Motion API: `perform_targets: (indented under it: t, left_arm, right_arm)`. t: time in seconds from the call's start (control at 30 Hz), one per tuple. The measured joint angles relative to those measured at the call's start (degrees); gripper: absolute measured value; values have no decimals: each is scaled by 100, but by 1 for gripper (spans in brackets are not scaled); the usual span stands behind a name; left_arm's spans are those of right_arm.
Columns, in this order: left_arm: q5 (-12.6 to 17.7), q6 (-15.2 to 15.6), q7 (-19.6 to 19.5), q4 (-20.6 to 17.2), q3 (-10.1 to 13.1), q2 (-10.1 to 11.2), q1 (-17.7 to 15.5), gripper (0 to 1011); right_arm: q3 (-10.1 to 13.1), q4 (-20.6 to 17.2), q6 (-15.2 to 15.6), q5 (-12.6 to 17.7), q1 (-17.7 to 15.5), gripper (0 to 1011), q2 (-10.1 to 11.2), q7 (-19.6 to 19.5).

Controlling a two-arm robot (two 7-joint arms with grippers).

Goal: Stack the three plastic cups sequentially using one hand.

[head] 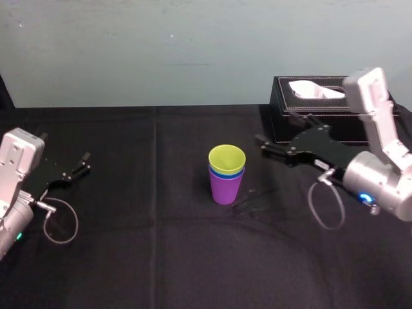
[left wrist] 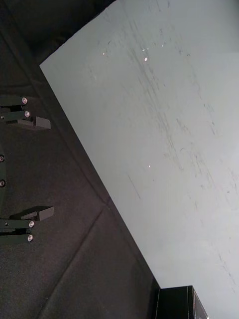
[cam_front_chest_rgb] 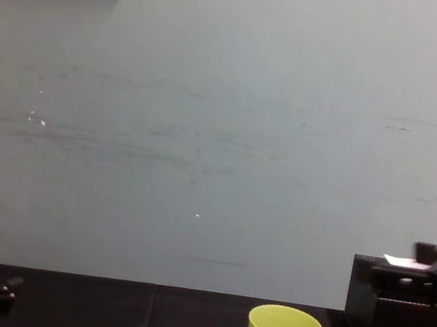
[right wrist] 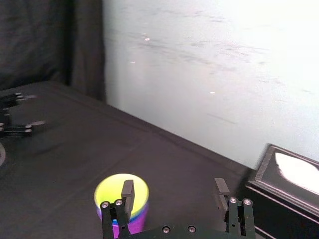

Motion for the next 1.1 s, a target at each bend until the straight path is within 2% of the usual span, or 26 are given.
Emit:
perform_targets:
  t: [0.2,0.4,0.7,1.1]
  left_arm:
    - [0,0,0,0,0,0,0,1000]
    - [0,0,0,0,0,0,0,1000]
    - [0,-1,0,0,0,0,0,1000]
    - [0,0,0,0,0,0,0,1000]
  right_arm:
    - [306,131,-185,52,-141,1003,120,-66]
    - [460,373,-334,37,-194,1003,152,-104]
    - [428,943,-506,-179,-195,1003,128,-102]
    - [430,832,-481,-146,-190,1003,130,-92]
